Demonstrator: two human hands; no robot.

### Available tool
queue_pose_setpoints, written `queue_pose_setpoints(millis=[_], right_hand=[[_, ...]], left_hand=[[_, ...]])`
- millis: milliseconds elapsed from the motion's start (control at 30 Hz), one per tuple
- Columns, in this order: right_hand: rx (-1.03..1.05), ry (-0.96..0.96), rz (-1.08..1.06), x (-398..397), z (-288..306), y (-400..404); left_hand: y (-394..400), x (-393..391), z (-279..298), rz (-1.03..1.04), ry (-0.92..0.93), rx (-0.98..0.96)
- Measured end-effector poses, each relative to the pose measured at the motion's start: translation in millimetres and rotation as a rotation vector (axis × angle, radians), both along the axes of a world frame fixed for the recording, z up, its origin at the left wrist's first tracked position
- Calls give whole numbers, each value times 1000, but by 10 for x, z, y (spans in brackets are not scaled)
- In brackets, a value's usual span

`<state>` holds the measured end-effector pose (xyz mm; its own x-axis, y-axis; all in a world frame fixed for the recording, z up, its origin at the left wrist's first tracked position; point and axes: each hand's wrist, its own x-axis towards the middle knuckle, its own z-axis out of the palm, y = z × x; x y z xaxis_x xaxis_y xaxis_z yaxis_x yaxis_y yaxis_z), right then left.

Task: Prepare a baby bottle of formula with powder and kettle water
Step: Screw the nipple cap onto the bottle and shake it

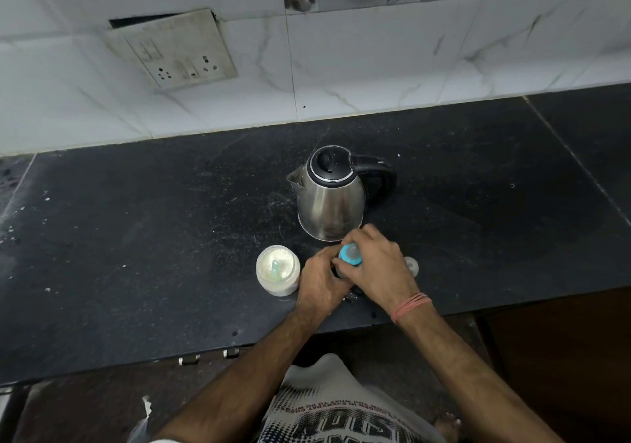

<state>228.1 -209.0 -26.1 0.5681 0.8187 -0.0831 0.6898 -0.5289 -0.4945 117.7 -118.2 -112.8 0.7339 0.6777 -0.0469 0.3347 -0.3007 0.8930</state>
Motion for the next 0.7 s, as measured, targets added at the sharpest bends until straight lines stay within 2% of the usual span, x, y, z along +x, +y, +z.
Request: queue_pose_setpoints(millis=[133,267,367,567,700], right_hand=[[44,14,-50,0,-111,13],[160,256,-17,97,-177,-114],[268,379,-128,31,-245,-217],[398,261,-405,-311,-396,-161],[465,253,-471,-377,-467,-173]], left_hand=[[-15,4,32,-16,-9,-18],[22,-2,-3,27,13,5],[-20,4,-32,51,23,27],[-89,45,-41,105,59,26],[-111,51,-46,118,57,20]])
